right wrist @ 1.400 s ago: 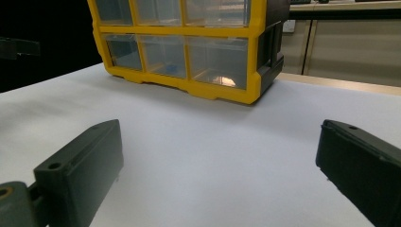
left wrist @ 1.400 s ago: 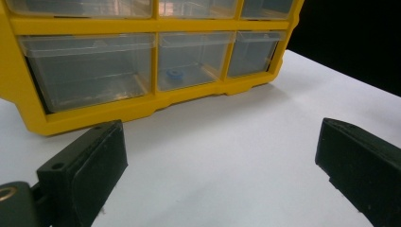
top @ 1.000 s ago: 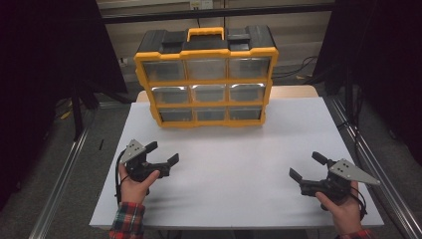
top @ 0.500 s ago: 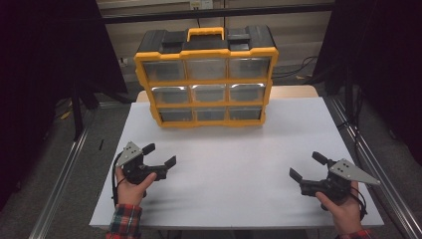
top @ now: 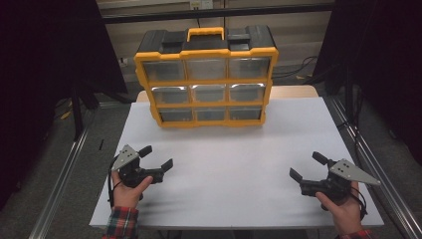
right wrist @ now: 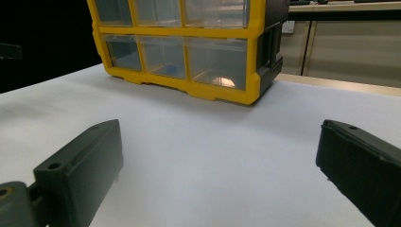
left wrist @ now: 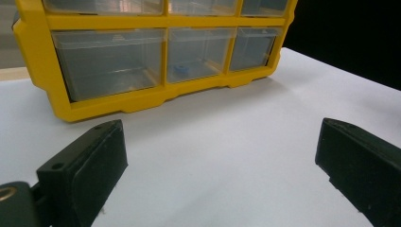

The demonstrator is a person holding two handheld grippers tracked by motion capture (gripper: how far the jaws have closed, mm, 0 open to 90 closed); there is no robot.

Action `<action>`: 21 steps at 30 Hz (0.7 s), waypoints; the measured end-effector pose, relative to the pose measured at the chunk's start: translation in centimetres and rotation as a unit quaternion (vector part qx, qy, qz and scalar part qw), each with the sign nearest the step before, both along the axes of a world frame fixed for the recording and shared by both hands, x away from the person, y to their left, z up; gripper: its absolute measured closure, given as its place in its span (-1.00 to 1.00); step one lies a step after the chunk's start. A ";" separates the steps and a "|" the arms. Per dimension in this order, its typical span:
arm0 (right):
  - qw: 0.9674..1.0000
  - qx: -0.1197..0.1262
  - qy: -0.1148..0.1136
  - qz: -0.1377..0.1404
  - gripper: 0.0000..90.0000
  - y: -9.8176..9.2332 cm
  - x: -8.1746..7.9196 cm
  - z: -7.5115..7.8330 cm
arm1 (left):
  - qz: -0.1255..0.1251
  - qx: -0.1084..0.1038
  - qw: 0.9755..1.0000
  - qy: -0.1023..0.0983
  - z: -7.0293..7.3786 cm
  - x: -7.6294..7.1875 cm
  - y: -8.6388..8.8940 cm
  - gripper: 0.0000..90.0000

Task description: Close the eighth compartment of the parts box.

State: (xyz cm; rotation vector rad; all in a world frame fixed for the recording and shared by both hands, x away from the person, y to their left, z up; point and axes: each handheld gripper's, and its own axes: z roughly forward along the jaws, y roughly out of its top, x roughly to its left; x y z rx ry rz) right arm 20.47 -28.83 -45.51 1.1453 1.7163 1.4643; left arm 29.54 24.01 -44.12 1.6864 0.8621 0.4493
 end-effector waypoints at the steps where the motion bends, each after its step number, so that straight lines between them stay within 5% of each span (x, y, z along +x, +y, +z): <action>1: 1.000 0.000 0.000 0.000 -0.98 0.0 0.0 0.0 | -0.001 0.002 1.000 -0.001 0.0 0.0 0.1 -0.93; 21: 1.000 -0.002 0.000 0.001 -0.98 0.0 0.0 0.0 | -0.004 -0.001 1.000 -0.005 -0.3 -1.1 1.3 -0.93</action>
